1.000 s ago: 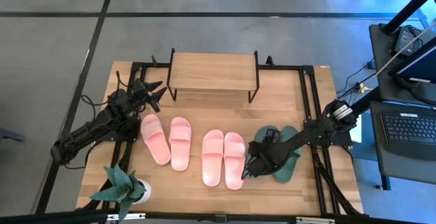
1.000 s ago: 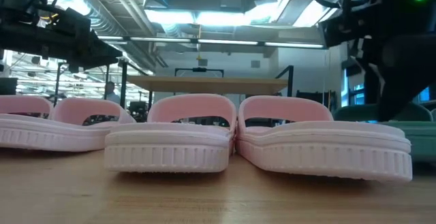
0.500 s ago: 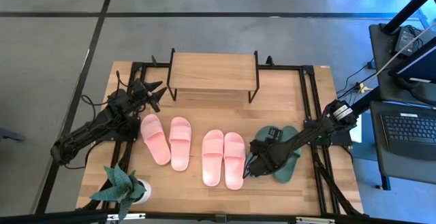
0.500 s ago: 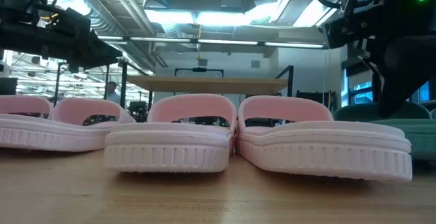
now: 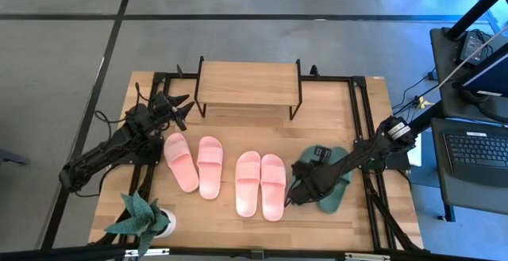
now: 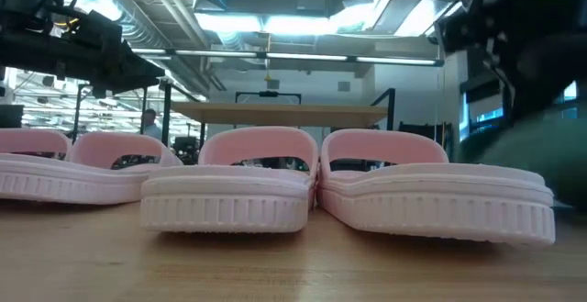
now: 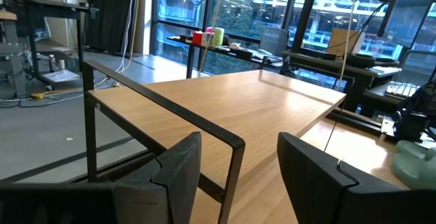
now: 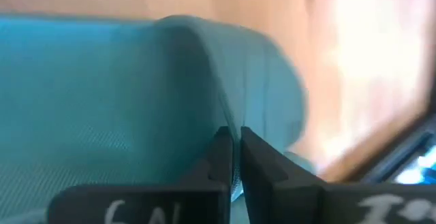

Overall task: Pick and place slides into the shelf
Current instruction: Put the left green slipper on the shelf

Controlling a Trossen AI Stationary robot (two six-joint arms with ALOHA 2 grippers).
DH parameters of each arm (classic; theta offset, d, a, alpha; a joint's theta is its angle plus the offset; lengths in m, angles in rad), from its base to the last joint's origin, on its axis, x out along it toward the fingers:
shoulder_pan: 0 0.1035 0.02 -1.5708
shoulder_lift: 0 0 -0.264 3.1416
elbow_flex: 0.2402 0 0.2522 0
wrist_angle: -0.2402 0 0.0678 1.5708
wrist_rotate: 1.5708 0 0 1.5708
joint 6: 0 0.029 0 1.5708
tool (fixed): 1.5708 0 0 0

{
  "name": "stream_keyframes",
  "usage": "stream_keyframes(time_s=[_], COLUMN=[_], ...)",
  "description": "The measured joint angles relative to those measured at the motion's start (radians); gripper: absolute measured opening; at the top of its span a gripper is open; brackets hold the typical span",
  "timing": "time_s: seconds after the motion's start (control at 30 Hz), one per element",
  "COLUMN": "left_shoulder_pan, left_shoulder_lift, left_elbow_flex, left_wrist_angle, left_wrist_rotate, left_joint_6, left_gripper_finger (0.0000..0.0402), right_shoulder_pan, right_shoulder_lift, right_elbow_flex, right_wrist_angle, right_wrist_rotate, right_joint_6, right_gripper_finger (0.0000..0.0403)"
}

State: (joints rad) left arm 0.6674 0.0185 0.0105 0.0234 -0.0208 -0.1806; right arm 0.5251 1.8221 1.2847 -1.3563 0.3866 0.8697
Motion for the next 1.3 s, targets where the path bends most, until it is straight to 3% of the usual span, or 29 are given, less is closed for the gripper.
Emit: stream_keyframes(time_s=[0.2, 0.43, 0.53, 0.73, 0.83, 1.07, 1.3], left_shoulder_pan=[0.0, 0.0, 0.0, 0.0, 0.0, 0.0, 0.0], left_shoulder_lift=[0.0, 0.0, 0.0, 0.0, 0.0, 0.0, 0.0], left_elbow_flex=[0.0, 0.0, 0.0, 0.0, 0.0, 0.0, 0.0], left_wrist_angle=[0.0, 0.0, 0.0, 0.0, -0.008, -0.019, -0.019], left_wrist_rotate=[0.0, 0.0, 0.0, 0.015, 0.015, 0.019, 0.019], left_joint_6=[0.0, 0.0, 0.0, 0.0, 0.0, 0.0, 0.0], left_gripper_finger=[0.0186, 0.0186, 0.0186, 0.0186, 0.0186, 0.0186, 0.0186], right_shoulder_pan=[-0.016, -0.138, -0.228, -0.445, -0.552, -0.733, -0.788], right_shoulder_lift=[0.0, -0.01, -0.01, -0.01, 0.0, 0.089, 0.222], right_elbow_flex=[0.213, 0.48, 0.573, 0.64, 0.641, 0.641, 0.639], right_wrist_angle=[-0.221, -0.193, -0.103, 0.317, 0.52, 0.767, 0.885], right_wrist_rotate=[0.213, 0.482, 0.57, 0.538, 0.46, 0.335, 0.315], right_joint_6=[-0.061, -0.508, -0.736, -1.171, -1.333, -1.509, -1.573], right_gripper_finger=[0.0015, 0.0015, 0.0015, 0.0015, 0.0015, 0.0015, 0.0015])
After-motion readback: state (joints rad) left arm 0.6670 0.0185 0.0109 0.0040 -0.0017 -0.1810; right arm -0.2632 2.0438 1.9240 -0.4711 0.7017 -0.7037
